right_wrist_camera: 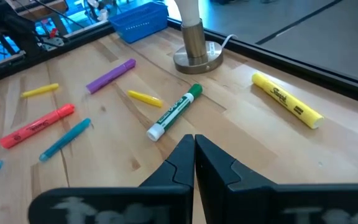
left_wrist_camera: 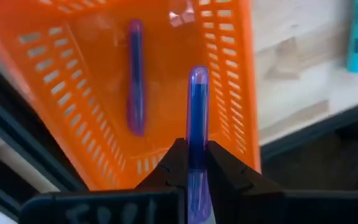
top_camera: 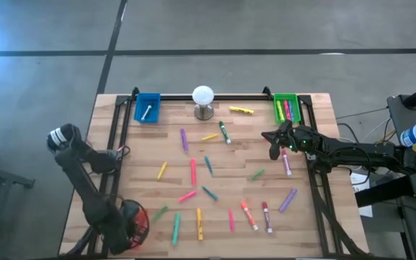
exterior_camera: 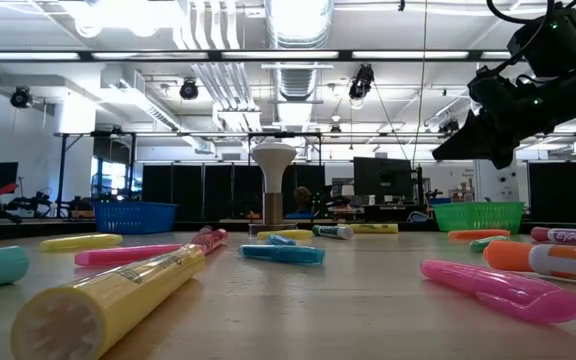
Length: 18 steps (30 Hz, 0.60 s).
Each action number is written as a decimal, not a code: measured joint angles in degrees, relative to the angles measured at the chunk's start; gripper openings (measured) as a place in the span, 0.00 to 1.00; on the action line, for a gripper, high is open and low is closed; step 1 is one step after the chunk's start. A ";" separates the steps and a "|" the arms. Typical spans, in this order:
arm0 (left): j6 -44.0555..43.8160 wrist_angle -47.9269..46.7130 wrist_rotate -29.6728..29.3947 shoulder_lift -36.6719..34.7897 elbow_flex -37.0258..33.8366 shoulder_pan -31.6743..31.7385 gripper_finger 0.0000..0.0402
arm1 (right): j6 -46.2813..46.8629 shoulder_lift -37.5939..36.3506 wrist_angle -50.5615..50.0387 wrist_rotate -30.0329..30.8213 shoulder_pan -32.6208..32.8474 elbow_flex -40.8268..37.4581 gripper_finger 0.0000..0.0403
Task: Pick & Place Markers
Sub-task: Put the violet pen into the orange bin, then put the bottom yellow pen into the orange bin
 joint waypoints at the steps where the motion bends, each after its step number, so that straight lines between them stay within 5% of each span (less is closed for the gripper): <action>1: -0.46 -0.12 -0.39 0.60 0.00 -0.11 0.07 | 0.02 0.00 0.01 0.00 0.00 0.00 0.02; 18: -1.02 -1.25 0.29 1.79 -0.85 0.15 0.21 | 0.01 0.00 0.04 0.00 -0.01 -0.07 0.02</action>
